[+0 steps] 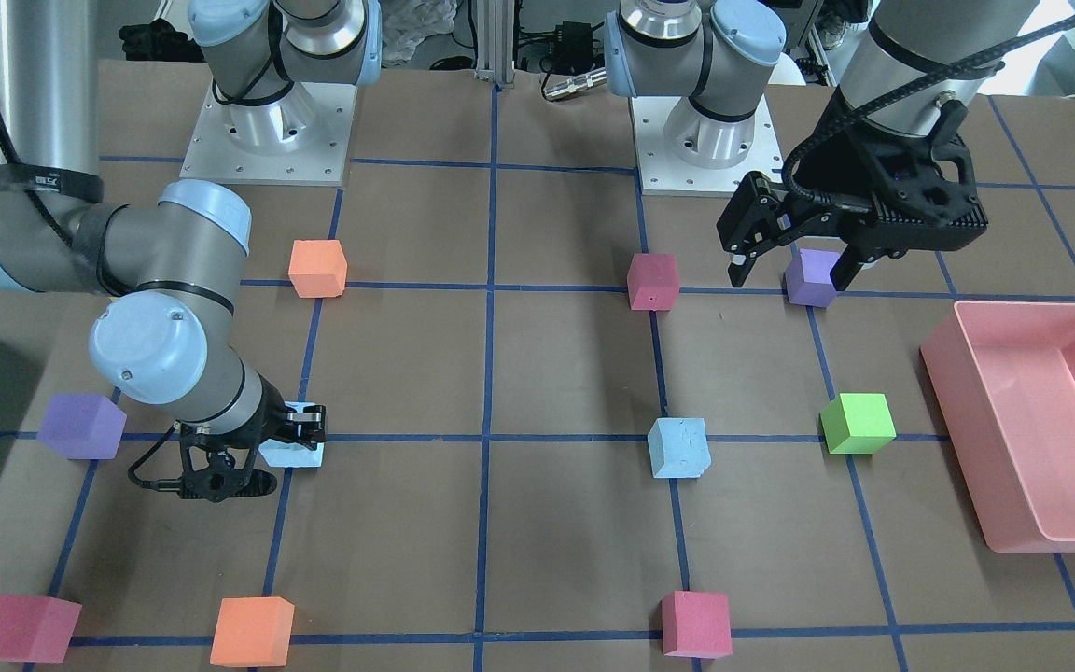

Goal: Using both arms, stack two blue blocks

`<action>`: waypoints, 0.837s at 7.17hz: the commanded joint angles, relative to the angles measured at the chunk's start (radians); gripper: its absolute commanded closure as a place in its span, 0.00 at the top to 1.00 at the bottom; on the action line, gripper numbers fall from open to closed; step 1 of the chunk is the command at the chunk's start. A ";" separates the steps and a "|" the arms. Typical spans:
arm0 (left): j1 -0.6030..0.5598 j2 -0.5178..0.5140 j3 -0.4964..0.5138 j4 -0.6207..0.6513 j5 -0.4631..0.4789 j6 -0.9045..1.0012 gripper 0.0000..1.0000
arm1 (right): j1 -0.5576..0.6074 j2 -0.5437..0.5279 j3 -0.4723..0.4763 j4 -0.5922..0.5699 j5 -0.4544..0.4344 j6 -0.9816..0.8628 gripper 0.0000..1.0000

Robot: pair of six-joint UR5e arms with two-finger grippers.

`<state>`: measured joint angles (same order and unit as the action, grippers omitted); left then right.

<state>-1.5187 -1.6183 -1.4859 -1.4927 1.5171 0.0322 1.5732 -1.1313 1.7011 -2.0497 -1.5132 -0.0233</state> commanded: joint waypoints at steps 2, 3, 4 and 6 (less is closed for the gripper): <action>0.000 0.000 -0.001 0.000 0.000 -0.002 1.00 | 0.193 -0.004 -0.040 -0.009 0.008 0.282 0.00; 0.000 0.000 -0.001 0.000 0.000 0.000 1.00 | 0.258 0.002 -0.040 -0.019 0.007 0.319 0.00; 0.000 0.000 -0.001 0.000 0.000 0.000 1.00 | 0.296 0.018 -0.041 -0.062 0.007 0.336 0.00; 0.000 0.000 0.001 0.000 -0.001 0.000 1.00 | 0.338 0.065 -0.041 -0.151 0.007 0.397 0.00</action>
<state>-1.5186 -1.6183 -1.4856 -1.4926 1.5168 0.0322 1.8797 -1.0920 1.6602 -2.1473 -1.5063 0.3432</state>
